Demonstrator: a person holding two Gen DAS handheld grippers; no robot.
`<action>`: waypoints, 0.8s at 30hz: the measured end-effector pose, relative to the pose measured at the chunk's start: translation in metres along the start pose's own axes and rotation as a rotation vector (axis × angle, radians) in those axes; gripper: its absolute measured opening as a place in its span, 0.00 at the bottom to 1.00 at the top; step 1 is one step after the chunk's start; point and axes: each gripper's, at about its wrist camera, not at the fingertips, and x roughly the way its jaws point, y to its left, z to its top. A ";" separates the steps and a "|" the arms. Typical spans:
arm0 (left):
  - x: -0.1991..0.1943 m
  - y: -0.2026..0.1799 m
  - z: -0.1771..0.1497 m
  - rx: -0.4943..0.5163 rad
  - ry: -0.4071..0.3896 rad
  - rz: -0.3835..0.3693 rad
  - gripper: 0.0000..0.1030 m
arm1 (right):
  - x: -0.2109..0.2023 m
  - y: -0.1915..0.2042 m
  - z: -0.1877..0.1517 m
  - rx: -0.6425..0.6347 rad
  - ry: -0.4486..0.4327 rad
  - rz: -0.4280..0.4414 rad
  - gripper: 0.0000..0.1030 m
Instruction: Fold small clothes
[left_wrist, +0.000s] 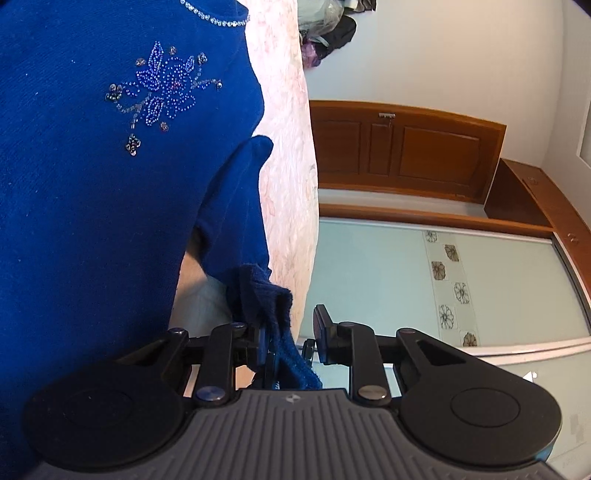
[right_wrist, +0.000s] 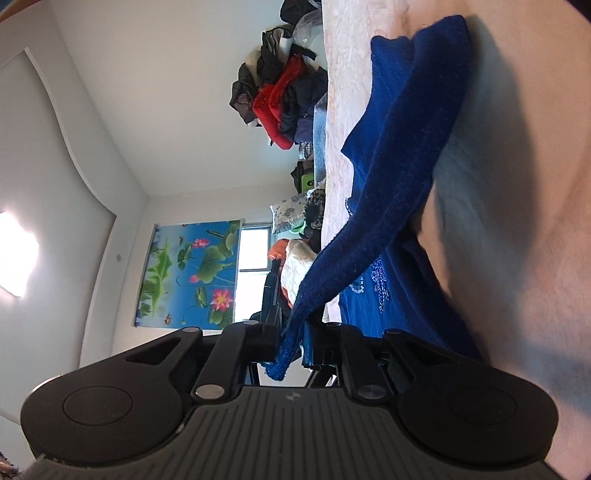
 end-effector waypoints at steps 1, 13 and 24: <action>0.000 0.001 0.000 -0.004 -0.001 0.000 0.23 | 0.000 -0.001 -0.001 -0.008 -0.003 -0.002 0.23; 0.016 -0.001 -0.004 0.022 -0.010 0.083 0.09 | -0.002 -0.003 0.001 0.003 0.006 0.052 0.51; -0.002 -0.036 0.041 0.158 -0.098 0.115 0.03 | -0.018 0.006 -0.001 -0.089 0.054 -0.047 0.68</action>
